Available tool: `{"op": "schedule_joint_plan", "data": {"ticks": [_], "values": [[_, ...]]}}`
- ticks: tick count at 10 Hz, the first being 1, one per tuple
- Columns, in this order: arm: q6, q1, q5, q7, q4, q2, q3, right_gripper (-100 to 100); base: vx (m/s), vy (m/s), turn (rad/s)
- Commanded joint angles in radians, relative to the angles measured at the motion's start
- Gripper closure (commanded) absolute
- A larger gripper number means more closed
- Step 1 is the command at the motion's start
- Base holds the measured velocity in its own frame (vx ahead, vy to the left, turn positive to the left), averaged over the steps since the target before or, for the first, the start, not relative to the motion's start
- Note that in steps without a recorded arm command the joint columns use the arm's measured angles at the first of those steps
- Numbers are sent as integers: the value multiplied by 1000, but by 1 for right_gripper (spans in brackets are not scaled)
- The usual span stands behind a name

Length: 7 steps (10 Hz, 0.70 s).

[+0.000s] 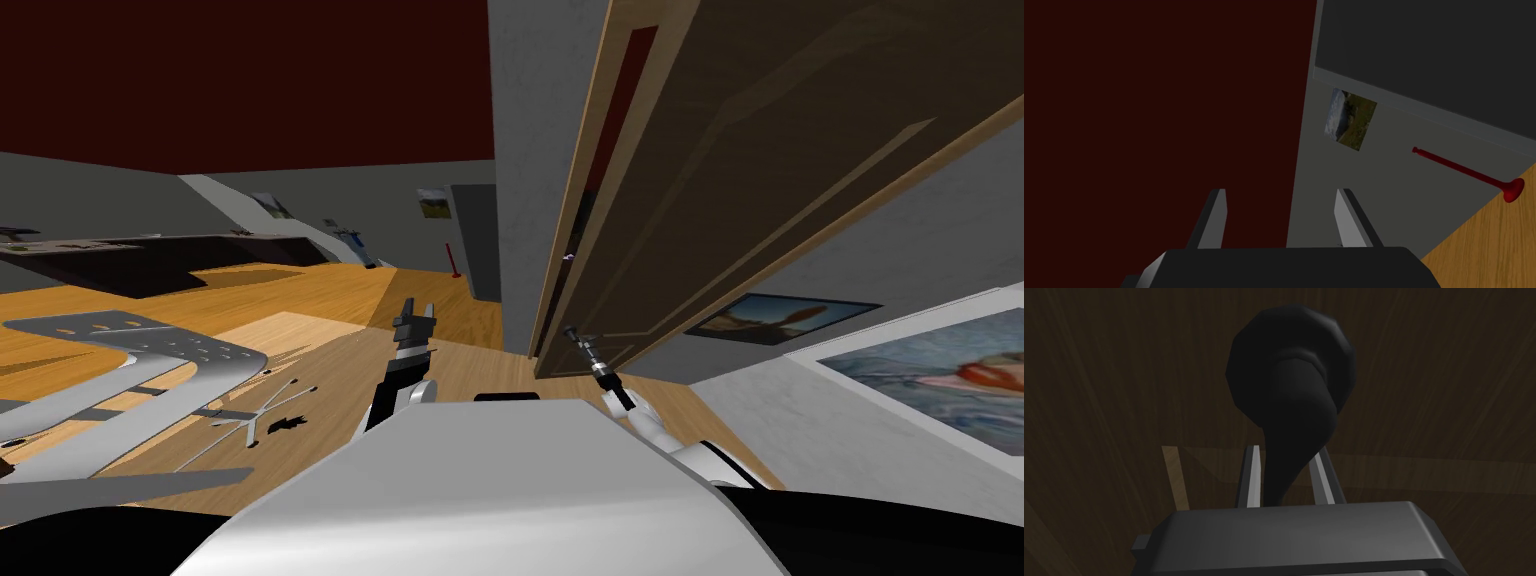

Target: Pull the door open

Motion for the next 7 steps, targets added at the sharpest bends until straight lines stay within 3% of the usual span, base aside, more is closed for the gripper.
{"op": "schedule_joint_plan", "data": {"ticks": [1, 4, 5, 6, 7], "values": [[-29, 17, 2, -11, 1, -13, 9, 100, -183, -111, 169], [-80, 42, 3, -32, 9, -37, 24, 100, -175, -84, 137], [-80, 42, 3, -32, 9, -37, 24, 100, -120, -51, 60], [-114, 59, 4, -46, 14, -52, 34, 100, -157, -68, 193], [-125, 64, 4, -50, 16, -58, 37, 100, -218, -99, 173]]}}
